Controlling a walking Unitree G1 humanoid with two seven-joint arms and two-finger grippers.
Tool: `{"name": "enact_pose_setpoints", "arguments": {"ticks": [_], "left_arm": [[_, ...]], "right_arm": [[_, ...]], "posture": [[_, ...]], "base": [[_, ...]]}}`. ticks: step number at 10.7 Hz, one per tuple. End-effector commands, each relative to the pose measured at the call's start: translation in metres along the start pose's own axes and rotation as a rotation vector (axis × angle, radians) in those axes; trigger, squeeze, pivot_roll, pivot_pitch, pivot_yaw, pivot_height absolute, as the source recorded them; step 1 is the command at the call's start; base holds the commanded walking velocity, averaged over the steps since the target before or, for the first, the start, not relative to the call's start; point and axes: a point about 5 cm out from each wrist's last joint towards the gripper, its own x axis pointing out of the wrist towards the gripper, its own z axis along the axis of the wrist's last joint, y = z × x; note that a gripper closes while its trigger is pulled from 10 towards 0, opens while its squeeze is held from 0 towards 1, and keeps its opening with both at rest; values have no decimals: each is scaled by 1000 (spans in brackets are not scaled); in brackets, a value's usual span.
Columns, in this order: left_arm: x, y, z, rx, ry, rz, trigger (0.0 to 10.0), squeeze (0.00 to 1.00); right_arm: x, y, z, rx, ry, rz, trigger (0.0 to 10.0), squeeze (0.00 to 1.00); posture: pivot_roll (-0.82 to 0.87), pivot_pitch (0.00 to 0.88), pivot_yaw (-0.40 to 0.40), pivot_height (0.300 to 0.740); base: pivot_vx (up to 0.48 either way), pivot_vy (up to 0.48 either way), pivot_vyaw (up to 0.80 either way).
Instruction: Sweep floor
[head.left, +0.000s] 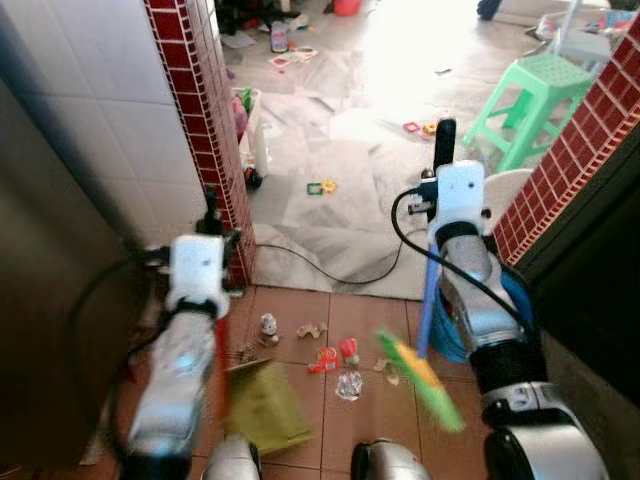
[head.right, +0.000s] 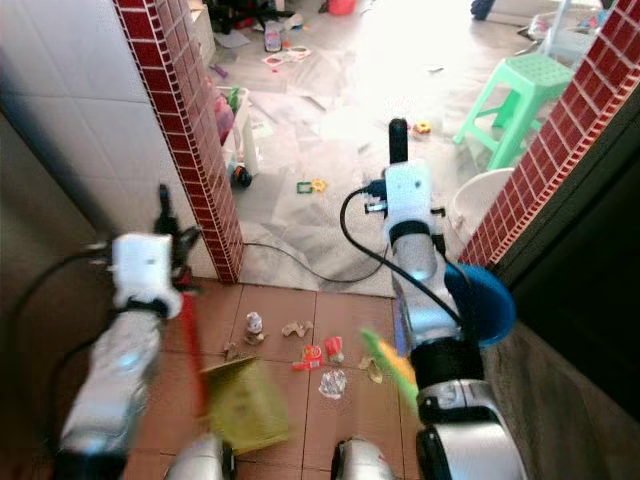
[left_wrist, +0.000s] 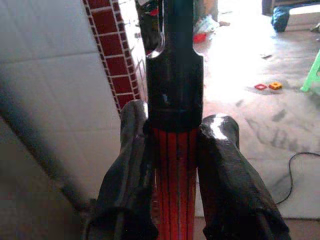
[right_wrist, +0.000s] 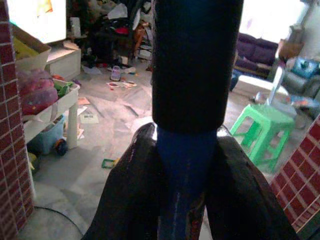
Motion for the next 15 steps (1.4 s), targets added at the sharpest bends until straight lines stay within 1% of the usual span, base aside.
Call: {"name": "enact_pose_setpoints", "arguments": {"ticks": [1,2,3,5,6,7,9,10,11,12,13,14,15], "left_arm": [[9,-4,9,14,-69,-21,10000,0],[11,-7,7,14,-66,-29,10000,0],[13,-11,-2,26,-13,-32,10000,0],[15,-22,-11,-9,4,-76,10000,0],[19,-38,-23,-121,61,-165,10000,0],[21,-46,-25,-148,93,-220,10000,0],[22,-61,-31,-170,156,-320,10000,0],[21,-69,-34,-196,168,-370,10000,0],[22,-70,-32,-194,154,-371,10000,0],[22,-69,-33,-221,156,-362,10000,0],[24,-68,-32,-304,158,-348,10000,0],[26,-69,-31,-337,153,-333,10000,0],[27,-69,-28,-346,136,-327,10000,0]], "right_arm": [[6,-1,13,37,-60,-26,10000,0],[7,0,13,44,-58,-28,10000,0],[8,2,12,63,-46,-41,10000,0],[11,6,9,92,-14,-61,10000,0],[13,14,7,162,18,-66,10000,0],[13,18,9,167,15,-62,10000,0],[16,26,13,262,41,-59,10000,0],[18,31,15,341,61,-58,10000,0],[20,33,16,417,84,-54,10000,0],[21,35,20,477,91,-51,10000,0],[24,38,28,522,81,-30,10000,0],[26,40,34,558,79,-21,10000,0],[28,39,40,565,69,-1,10000,0]], "posture": [[3,70,4,740],[3,68,7,740],[3,67,10,740],[2,69,13,740],[-5,74,14,740],[-8,73,13,740],[-14,92,11,740],[-13,88,9,740],[-10,85,6,740],[-10,85,6,740],[-16,81,4,740],[-20,80,4,740],[-22,78,2,740]], "base": [[0,0,0],[0,0,0],[0,0,0],[0,0,0],[0,0,0],[0,0,0],[0,0,0],[0,0,0],[0,0,0],[0,0,0],[0,0,0],[0,0,0],[0,0,0]]}}
